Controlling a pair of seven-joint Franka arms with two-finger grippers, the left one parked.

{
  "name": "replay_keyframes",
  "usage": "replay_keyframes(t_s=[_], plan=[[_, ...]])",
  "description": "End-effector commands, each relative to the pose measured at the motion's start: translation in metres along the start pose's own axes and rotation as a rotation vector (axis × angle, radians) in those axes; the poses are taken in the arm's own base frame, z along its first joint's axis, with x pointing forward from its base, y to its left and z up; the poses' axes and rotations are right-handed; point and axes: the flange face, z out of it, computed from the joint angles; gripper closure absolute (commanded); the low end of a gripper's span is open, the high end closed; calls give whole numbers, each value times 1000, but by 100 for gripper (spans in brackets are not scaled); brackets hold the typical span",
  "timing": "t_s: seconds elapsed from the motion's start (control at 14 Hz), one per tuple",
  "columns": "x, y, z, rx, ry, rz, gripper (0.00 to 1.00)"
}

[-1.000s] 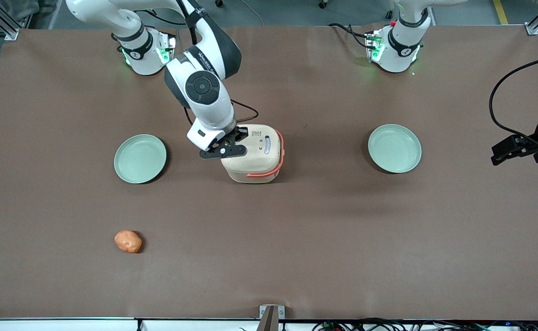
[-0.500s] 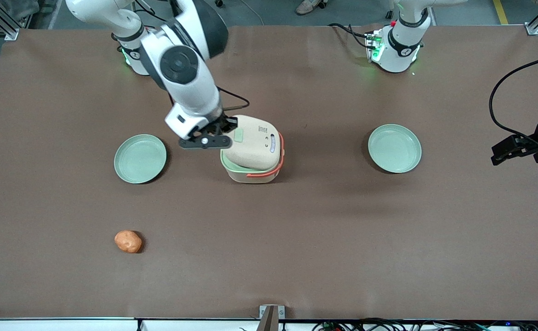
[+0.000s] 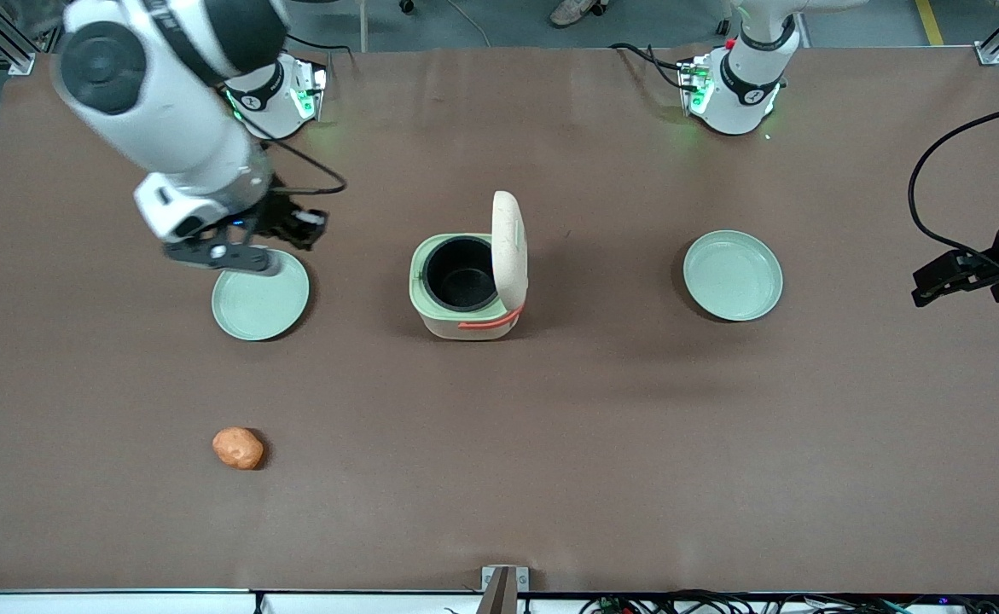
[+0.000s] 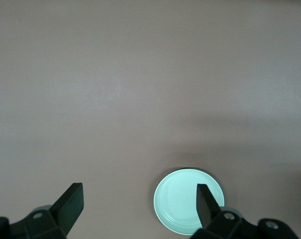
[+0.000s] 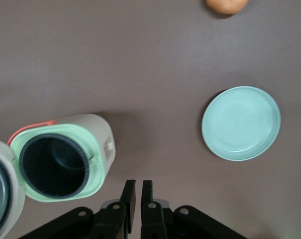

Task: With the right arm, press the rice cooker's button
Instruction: 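Lift the right gripper away as the cooker lid springs open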

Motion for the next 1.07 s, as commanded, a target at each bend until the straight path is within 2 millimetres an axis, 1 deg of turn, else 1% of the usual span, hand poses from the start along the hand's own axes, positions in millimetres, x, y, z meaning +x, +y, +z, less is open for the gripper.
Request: replay_keyframes(t_s=[0.0,0.07,0.21,0.29,0.36,0.43,0.5,0.57,0.71,0.86,1.0], plan=[[15,67,-26,9,1,33,86],[21,92,-33,12,1,40,85],[32,146,-49,25,13,35,79],[35,167,-55,30,21,41,70],[37,184,-60,34,31,52,46],[37,192,-63,35,35,61,15],[36,198,-64,31,24,63,0],[36,201,-64,8,24,65,0],[31,208,-76,-52,60,50,0],[31,214,-82,-55,70,12,0],[33,232,-102,-52,99,-26,0]])
